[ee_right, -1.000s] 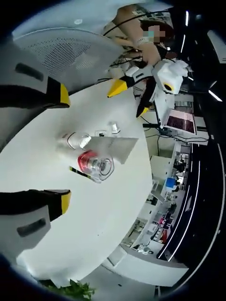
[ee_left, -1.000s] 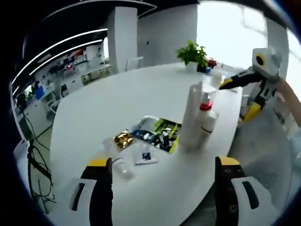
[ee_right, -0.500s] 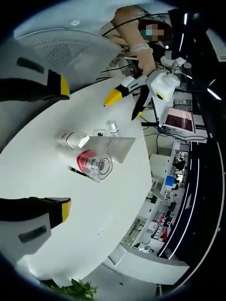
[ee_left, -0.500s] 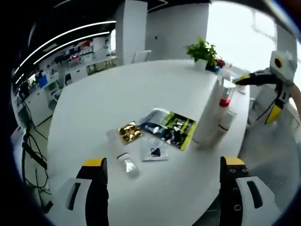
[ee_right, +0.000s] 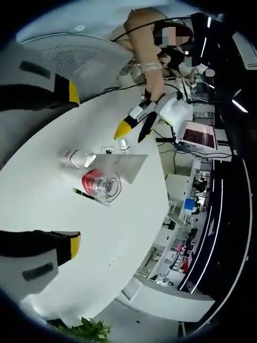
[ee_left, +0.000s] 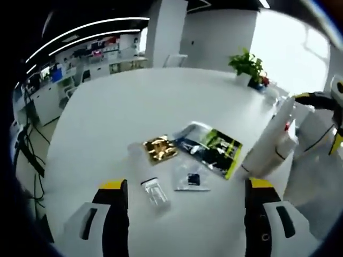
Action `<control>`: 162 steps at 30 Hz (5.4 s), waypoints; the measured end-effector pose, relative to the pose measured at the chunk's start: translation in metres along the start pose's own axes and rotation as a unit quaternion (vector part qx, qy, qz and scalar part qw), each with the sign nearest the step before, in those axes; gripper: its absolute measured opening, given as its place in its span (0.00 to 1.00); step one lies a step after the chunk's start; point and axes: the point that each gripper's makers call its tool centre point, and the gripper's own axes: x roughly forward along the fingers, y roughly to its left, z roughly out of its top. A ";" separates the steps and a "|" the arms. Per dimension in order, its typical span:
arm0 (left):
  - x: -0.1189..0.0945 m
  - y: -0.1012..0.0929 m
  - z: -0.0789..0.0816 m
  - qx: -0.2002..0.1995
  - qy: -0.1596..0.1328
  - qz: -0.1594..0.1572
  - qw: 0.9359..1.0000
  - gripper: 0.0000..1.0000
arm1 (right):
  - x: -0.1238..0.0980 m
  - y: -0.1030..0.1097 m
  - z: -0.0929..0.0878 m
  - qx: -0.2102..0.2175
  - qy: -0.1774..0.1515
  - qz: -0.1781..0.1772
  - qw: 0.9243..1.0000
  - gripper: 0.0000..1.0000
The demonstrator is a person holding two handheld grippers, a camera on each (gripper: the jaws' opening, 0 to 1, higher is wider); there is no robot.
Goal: Arrange the skincare products in the storage area until every visible bottle or jar stands upright without overlapping.
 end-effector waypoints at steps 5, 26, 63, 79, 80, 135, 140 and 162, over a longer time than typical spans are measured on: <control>0.013 0.015 0.001 -0.006 -0.006 0.030 1.000 0.71 | -0.001 -0.003 -0.001 -0.001 0.002 -0.007 1.000 0.95; 0.050 0.056 -0.024 0.014 0.039 0.106 0.993 0.31 | -0.001 -0.010 -0.011 0.013 0.014 -0.016 1.000 0.92; -0.012 0.014 -0.008 0.099 -0.009 0.062 0.993 0.16 | -0.009 0.031 0.041 -0.094 -0.070 0.012 0.993 0.56; -0.048 -0.045 -0.011 0.302 0.061 -0.019 0.951 0.16 | 0.022 0.087 0.048 -0.113 -0.063 0.108 0.986 0.44; -0.051 -0.051 -0.011 0.315 0.062 -0.029 0.947 0.16 | 0.023 0.090 0.048 -0.113 -0.065 0.112 0.985 0.43; -0.056 -0.162 -0.015 0.604 0.045 -0.187 0.774 0.21 | 0.076 0.113 -0.019 -0.079 0.035 0.195 0.977 0.24; -0.061 -0.149 0.000 0.535 0.028 -0.175 0.826 0.24 | 0.070 0.103 -0.022 -0.063 0.028 0.179 0.981 0.24; -0.093 -0.172 0.037 0.183 -0.143 -0.311 0.922 0.44 | 0.029 0.095 0.024 0.051 -0.140 0.184 0.971 0.24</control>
